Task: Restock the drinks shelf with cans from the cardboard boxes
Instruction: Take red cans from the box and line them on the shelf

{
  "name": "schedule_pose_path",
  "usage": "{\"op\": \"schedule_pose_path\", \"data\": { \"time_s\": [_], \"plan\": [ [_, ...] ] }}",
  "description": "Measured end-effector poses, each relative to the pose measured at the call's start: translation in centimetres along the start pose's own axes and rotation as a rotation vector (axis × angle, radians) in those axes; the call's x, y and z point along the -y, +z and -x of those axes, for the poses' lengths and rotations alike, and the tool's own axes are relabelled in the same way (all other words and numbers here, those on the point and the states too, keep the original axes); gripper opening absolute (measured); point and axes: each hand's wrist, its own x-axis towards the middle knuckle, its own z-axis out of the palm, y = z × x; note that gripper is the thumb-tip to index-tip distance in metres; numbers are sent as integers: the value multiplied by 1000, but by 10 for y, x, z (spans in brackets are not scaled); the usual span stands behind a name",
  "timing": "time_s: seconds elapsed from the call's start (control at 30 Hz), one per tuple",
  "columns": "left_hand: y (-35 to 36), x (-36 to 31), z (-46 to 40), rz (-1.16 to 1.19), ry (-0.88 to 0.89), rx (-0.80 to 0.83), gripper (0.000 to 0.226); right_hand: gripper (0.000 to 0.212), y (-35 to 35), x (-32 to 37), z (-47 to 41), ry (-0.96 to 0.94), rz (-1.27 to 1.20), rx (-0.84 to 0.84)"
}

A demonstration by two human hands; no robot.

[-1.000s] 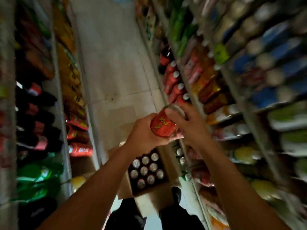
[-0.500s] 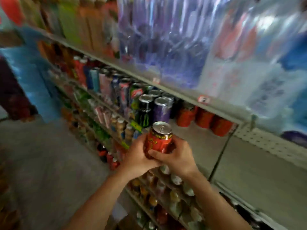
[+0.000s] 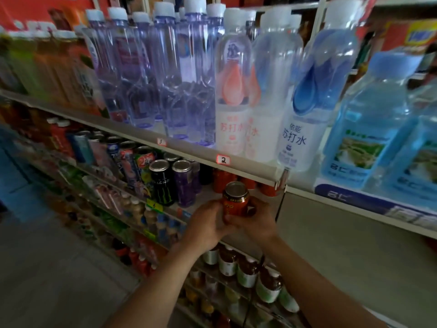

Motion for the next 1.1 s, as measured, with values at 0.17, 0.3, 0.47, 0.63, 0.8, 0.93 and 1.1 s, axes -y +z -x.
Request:
{"op": "schedule_pose_path", "data": {
  "time_s": [0.17, 0.3, 0.47, 0.63, 0.8, 0.93, 1.1],
  "plan": [
    [-11, 26, -9, -418, -54, 155, 62, 65, 0, -11, -32, 47, -37, -88],
    [-11, 29, -7, -563, -11, 252, 46, 65, 2, -18, -47, 64, -65, -130],
    [-7, 32, -6, -562, -54, 352, 42, 66, 6, -27, -57, 78, -53, -124],
    [-7, 39, -6, -534, -25, 345, 42, 62, 15, -39, -53, 67, 112, -160],
    [-6, 40, -5, -504, -17, 334, 42, 45, 18, -41, -60, 117, 108, -177],
    [-7, 40, -3, -495, -22, 354, 43, 39, 23, -40, -63, 117, 74, -203],
    [-8, 39, -3, -492, -28, 363, 42, 49, 28, -38, -67, 136, 115, -245]
  ]
}}
